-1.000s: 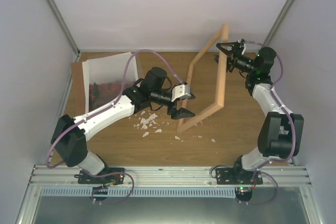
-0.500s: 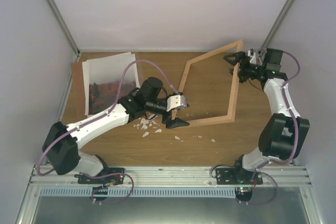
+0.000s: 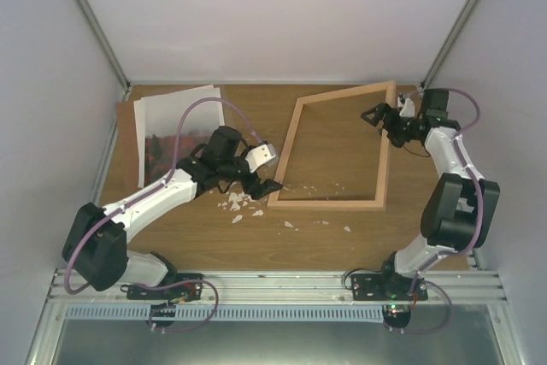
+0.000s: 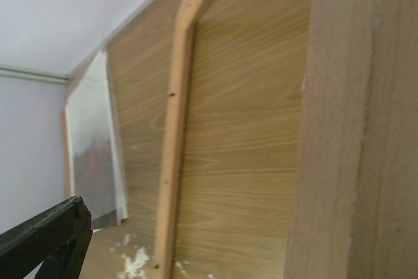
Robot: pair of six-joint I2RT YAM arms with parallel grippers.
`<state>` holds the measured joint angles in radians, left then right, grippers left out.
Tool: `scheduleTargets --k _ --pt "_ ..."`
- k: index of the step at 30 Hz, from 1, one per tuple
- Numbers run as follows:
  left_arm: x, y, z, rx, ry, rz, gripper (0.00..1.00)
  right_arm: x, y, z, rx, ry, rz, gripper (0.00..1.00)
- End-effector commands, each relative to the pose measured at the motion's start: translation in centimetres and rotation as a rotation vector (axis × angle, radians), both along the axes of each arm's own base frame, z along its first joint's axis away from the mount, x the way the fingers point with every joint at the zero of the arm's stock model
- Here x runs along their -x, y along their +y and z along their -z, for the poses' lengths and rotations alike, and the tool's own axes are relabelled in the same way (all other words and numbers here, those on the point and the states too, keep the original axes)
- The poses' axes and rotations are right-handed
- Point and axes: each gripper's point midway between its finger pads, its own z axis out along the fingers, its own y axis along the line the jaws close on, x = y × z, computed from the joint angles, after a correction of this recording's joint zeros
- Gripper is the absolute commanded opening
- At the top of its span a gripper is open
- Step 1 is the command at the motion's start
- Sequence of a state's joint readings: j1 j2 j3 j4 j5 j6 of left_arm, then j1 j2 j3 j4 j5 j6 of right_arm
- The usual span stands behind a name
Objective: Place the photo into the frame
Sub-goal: Turn over the photo frame at the center of the board.
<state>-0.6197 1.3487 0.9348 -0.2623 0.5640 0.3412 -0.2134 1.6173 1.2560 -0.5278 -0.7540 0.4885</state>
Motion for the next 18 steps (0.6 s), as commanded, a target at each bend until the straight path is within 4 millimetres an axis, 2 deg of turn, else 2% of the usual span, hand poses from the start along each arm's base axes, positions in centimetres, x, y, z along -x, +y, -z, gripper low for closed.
scheduleTargets --k 1,4,7,18 --pt "-2.6 1.4 1.4 -0.024 0.058 -0.13 0.89 -0.7 -1.3 3.3 0.137 -0.016 -0.04 1.0" --pt "-3.1 1.4 2.4 -0.027 0.071 -0.161 0.89 -0.9 -1.8 6.1 0.161 0.026 -0.065 1.0" --pt "-3.4 1.3 3.0 -0.019 0.079 -0.171 0.88 -1.3 -2.4 7.9 0.181 0.046 -0.071 1.0" --pt "-5.9 1.1 5.6 -0.049 0.109 -0.269 0.89 -2.6 -4.4 12.3 0.299 0.075 -0.049 1.0"
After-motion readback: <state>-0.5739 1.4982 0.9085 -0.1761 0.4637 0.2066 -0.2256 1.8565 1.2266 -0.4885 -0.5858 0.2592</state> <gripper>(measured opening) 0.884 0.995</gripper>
